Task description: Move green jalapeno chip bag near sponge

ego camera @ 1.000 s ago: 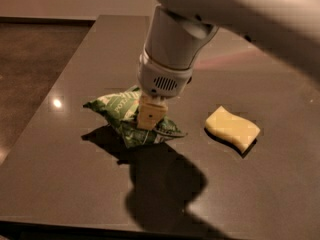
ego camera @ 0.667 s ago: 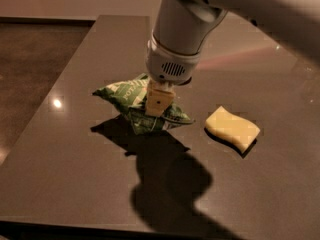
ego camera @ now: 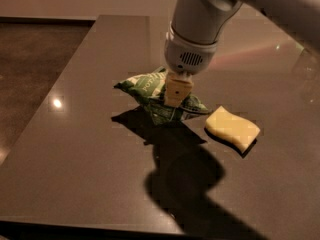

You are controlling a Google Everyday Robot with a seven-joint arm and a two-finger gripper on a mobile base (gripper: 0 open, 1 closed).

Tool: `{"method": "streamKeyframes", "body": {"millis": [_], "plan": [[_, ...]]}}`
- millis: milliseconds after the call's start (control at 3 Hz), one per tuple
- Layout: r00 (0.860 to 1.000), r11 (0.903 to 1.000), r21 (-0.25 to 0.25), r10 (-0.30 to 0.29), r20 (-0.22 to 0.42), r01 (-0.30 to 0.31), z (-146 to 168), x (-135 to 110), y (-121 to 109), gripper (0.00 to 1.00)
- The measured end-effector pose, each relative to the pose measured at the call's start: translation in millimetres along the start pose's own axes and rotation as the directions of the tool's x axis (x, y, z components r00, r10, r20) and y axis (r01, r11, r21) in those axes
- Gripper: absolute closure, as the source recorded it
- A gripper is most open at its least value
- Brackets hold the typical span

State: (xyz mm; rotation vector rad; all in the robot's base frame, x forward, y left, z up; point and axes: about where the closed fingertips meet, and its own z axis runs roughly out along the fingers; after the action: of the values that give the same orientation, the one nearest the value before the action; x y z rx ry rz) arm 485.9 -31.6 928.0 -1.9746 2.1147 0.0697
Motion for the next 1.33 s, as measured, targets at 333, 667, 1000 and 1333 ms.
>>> {"method": "streamKeyframes", "body": {"millis": [333,667,1000,1333], "plan": [[1.000,0.9998,-0.011,0.016,-0.024,-0.016,2.8,18.7,-4.0,0.61],[0.999,0.9989,-0.028,0.037,-0.012,-0.037,5.1,31.8,-4.4,0.38],[0.999,0.9991,-0.022,0.036,-0.009,-0.036,4.9,30.5,-5.1,0.15],[0.999,0.9992,-0.017,0.035,-0.006,-0.035,4.7,29.3,-5.7,0.00]]}}
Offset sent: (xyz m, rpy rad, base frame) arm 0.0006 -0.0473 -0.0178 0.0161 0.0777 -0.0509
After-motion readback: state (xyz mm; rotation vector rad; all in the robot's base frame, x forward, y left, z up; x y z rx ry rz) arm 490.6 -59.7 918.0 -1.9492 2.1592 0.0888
